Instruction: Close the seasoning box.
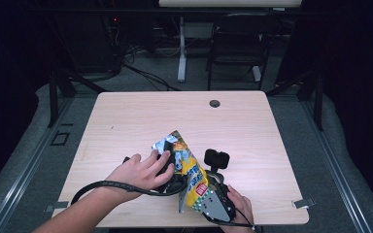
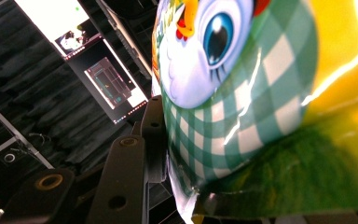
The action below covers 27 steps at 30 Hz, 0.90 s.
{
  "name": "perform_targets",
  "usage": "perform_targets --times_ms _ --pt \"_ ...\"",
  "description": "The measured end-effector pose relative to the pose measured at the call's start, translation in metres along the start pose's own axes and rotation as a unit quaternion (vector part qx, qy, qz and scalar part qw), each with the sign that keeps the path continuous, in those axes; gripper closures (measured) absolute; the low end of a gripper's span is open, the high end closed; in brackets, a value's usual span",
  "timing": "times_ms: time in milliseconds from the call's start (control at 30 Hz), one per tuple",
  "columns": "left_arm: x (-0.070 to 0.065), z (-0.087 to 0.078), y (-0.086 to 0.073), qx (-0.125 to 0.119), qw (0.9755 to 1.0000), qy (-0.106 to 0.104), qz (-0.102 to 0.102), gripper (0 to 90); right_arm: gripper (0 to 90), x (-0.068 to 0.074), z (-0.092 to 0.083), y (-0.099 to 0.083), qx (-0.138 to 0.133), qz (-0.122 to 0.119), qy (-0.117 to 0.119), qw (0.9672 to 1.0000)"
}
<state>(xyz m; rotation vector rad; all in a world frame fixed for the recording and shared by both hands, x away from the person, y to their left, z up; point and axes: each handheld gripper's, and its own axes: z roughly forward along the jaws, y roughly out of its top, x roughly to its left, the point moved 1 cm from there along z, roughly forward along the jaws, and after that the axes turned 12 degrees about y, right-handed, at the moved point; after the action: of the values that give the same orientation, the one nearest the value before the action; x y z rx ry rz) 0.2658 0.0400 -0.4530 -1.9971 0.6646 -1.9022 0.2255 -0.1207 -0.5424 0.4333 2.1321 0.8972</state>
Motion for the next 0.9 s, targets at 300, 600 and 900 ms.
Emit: perform_targets --times_ms 300,600,900 --pt "0.0023 0.0 -0.0001 -0.001 1.0 0.0 0.003 65.9 71.2 -0.001 -0.0003 0.0 -0.003 0.003 0.0 1.0" --pt "0.0037 0.001 0.0 -0.004 1.0 0.001 0.001 66.0 71.2 -0.0019 0.0 0.0 -0.007 0.009 0.001 0.9999" --pt "0.0045 0.0011 -0.0013 -0.001 1.0 -0.004 0.004 66.2 71.2 -0.0023 0.0002 0.0006 -0.009 0.016 0.001 0.9998"
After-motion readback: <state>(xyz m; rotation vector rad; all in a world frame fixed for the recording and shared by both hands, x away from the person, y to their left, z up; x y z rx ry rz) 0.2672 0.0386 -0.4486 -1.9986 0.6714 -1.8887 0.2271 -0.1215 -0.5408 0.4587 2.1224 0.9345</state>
